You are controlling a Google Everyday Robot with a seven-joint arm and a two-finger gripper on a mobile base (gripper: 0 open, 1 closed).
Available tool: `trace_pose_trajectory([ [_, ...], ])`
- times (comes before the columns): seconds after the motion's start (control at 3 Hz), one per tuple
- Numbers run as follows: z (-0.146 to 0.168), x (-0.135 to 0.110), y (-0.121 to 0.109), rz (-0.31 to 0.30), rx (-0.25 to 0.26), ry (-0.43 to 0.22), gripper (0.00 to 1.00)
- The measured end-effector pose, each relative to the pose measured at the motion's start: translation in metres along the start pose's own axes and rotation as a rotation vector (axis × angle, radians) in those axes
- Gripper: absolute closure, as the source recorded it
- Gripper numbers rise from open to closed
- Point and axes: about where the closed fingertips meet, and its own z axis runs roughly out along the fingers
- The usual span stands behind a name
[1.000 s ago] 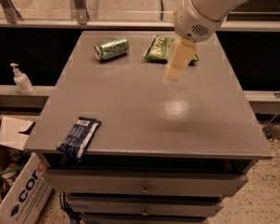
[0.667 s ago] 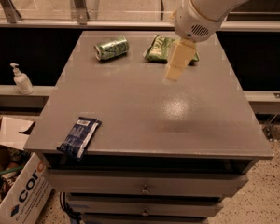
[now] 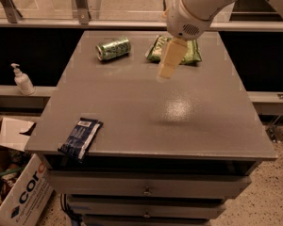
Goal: Place green can upright
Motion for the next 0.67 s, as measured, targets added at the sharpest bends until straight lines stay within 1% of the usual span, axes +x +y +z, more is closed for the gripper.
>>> trace_pose_trajectory([
  [0.67,0.07,-0.028,-0.036,-0.036,-0.048,0.063,0.0],
])
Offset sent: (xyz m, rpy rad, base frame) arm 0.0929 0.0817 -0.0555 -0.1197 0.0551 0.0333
